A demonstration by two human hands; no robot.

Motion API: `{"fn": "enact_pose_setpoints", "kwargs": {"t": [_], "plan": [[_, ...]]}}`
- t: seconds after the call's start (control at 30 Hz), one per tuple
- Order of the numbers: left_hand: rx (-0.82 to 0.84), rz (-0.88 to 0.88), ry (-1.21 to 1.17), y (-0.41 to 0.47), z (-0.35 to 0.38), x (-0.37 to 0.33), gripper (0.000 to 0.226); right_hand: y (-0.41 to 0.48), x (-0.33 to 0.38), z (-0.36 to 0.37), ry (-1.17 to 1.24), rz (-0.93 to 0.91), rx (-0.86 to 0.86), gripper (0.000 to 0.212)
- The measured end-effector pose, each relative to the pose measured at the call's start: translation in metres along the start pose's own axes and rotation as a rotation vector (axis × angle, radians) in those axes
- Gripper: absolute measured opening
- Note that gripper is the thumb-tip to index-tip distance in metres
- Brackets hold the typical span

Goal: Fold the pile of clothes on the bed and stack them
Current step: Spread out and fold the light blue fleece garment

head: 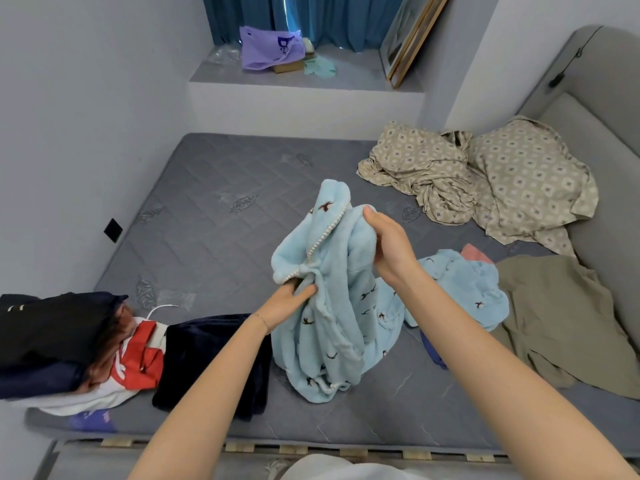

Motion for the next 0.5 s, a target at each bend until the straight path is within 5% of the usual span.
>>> {"fn": "enact_pose_setpoints", "kwargs": {"t": [0.17, 0.33, 0.5], "plan": [[-0.105, -0.035, -0.039, 0.008, -0.005, 0.005, 0.067, 0.001, 0.009, -0.023, -0.046, -0.091, -0.141, 0.032], [-0.177, 0.035, -0.391, 0.011, -0.018, -0.031, 0.020, -0.002, 0.018, -0.044, -0.259, -0.143, -0.225, 0.041], [-0.279, 0.160, -0.231, 0.016, -0.046, -0.078, 0.042, -0.002, 0.029, -0.049, -0.509, -0.219, -0.270, 0.039]]}}
Point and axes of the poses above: each hand's wrist, its own y-axis towards the middle knuckle, its own z-axis out of the palm, x = y × z, the point moved 4 cm from there along y, towards the middle knuckle, and after that the axes turned 9 degrees about z, right-handed, at the moved point
